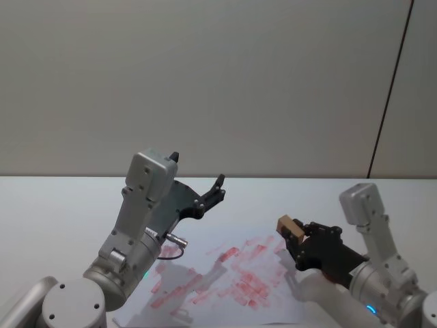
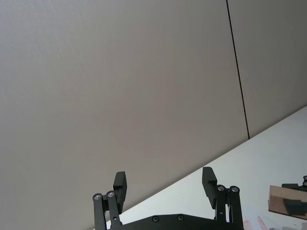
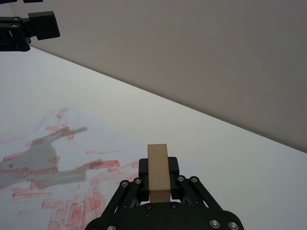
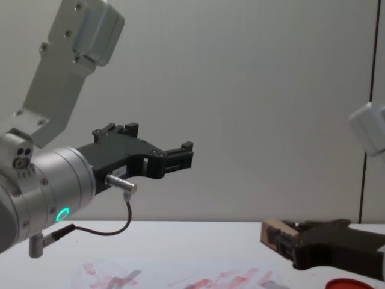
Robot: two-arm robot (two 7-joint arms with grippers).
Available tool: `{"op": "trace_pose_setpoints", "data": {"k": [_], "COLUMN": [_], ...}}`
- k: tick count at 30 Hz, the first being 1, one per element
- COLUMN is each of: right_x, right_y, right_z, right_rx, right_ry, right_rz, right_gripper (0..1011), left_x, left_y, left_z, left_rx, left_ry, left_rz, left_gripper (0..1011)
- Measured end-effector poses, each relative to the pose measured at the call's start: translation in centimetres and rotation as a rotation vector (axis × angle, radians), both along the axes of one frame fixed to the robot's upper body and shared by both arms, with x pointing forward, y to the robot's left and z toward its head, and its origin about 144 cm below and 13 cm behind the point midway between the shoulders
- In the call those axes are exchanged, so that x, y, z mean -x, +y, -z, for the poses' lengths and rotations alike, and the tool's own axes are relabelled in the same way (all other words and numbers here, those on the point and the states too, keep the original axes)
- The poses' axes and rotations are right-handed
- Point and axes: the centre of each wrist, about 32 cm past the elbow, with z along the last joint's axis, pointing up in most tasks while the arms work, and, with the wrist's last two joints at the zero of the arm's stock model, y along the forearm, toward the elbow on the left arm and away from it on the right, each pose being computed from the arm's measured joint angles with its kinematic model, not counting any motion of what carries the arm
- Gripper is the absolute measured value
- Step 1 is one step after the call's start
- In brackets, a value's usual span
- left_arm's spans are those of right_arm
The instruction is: Use the one hand to pick up the stamp and affix it onto the A4 paper.
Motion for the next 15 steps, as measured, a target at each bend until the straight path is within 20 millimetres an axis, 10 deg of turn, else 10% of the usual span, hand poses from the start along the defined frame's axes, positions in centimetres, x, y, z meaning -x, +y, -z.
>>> {"op": "trace_pose_setpoints", "data": {"k": [15], "right_x": [-0.86], "right_y": [1.1], "right_z": [0.82], "right_rx": [0.034], "right_ry": [0.063], "right_rz": [-0.044], "right_gripper": [217], "left_x": [0.0], "left_y": [0.0], "left_z": [0.0], "left_rx": [0.0], "left_ry": [0.0], "left_rz": [0.0], "left_gripper": [1003]}}
